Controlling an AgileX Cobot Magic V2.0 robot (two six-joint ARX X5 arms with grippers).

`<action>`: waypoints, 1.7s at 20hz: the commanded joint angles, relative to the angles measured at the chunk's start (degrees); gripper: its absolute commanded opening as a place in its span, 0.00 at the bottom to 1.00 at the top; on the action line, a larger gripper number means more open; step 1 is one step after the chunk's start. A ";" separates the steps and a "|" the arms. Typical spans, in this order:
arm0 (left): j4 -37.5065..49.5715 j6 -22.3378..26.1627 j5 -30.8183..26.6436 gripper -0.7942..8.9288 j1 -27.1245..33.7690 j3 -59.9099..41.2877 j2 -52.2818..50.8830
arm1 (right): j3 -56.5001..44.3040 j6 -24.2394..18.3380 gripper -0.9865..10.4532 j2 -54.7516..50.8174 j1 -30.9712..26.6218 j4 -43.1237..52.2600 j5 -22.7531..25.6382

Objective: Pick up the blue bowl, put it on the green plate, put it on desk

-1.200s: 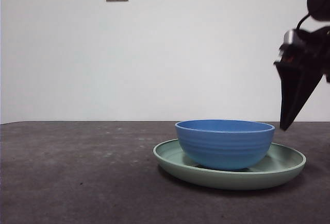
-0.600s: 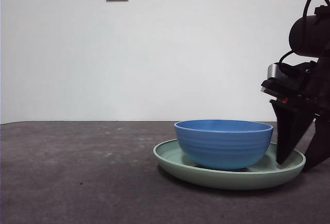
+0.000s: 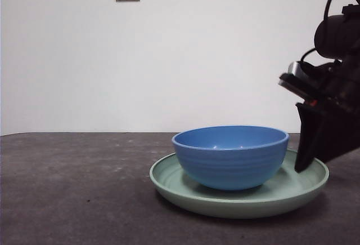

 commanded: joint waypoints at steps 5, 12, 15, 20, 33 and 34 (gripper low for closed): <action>1.14 0.52 -0.09 0.76 -0.31 0.74 0.44 | 7.54 4.57 0.10 0.98 2.36 -2.19 -0.66; 1.07 0.66 -0.09 0.76 -0.31 0.74 0.44 | 14.86 12.09 0.10 3.19 9.99 -0.83 -0.63; 1.03 0.63 -0.09 0.76 -0.31 0.74 0.44 | 20.04 12.92 0.10 8.94 12.28 -0.81 -1.38; 0.66 0.59 -0.09 0.76 -0.31 0.74 0.44 | 30.49 13.55 0.10 20.52 16.70 -0.85 -1.66; 0.52 0.66 -0.09 0.76 -0.31 0.74 0.44 | 35.19 15.78 0.10 30.34 20.94 1.88 -1.75; 0.31 0.66 -0.09 0.76 -0.31 0.74 0.44 | 35.19 15.76 0.10 30.36 21.14 1.84 -1.55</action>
